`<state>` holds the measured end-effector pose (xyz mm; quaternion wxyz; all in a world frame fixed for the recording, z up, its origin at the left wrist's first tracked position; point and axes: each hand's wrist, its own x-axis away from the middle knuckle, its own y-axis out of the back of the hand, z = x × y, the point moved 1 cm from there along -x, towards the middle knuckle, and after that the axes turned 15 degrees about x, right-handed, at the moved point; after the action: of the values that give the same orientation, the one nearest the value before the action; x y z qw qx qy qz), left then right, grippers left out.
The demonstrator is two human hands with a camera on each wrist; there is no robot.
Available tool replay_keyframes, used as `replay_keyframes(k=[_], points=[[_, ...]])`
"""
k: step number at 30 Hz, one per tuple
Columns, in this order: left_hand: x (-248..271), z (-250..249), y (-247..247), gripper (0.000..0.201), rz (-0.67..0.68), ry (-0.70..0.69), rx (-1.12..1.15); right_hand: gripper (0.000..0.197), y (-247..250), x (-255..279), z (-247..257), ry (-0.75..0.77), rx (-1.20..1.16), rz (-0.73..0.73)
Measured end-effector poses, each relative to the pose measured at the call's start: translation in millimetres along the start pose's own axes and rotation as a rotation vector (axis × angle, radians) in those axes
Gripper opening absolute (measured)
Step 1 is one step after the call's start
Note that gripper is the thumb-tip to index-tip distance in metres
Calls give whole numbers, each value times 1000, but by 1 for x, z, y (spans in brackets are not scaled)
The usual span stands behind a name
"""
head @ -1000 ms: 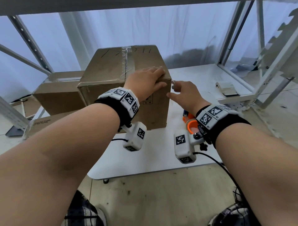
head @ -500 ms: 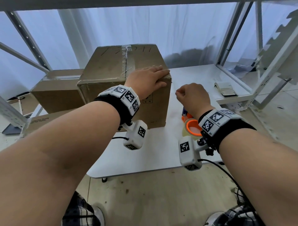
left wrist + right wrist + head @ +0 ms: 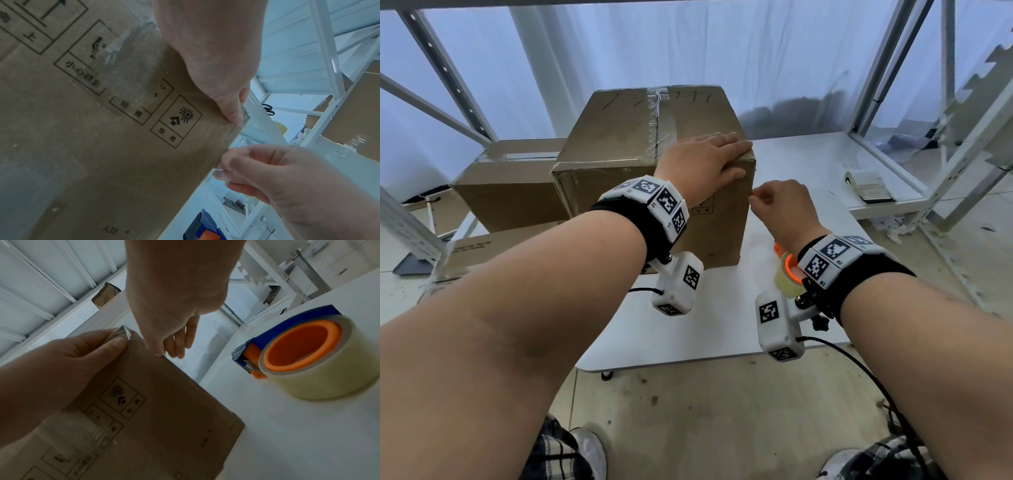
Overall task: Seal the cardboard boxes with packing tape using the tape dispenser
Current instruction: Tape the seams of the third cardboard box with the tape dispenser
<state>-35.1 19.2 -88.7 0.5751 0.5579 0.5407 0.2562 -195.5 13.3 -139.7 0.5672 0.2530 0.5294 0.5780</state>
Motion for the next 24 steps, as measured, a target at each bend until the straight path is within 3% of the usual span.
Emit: replay_keyframes(k=[5,8,11,18,21,24], points=[[0,-1,2,49,-4,-9,8,39,2,7,-12,89,134,345],[0,-4,1,47,-36,-2,33,45,13,-1,-22,19,112,216],[-5,-9,1,45,-84,12,13,41,29,-12,-23,46,-29,55],[-6,1,2,51,-22,12,49,31,39,-32,-5,448,162,-28],[1,8,3,58,27,-13,4,17,41,-37,-5,495,180,-89],[10,12,-3,59,-33,-20,-66,9,43,-39,-5,542,190,-129]])
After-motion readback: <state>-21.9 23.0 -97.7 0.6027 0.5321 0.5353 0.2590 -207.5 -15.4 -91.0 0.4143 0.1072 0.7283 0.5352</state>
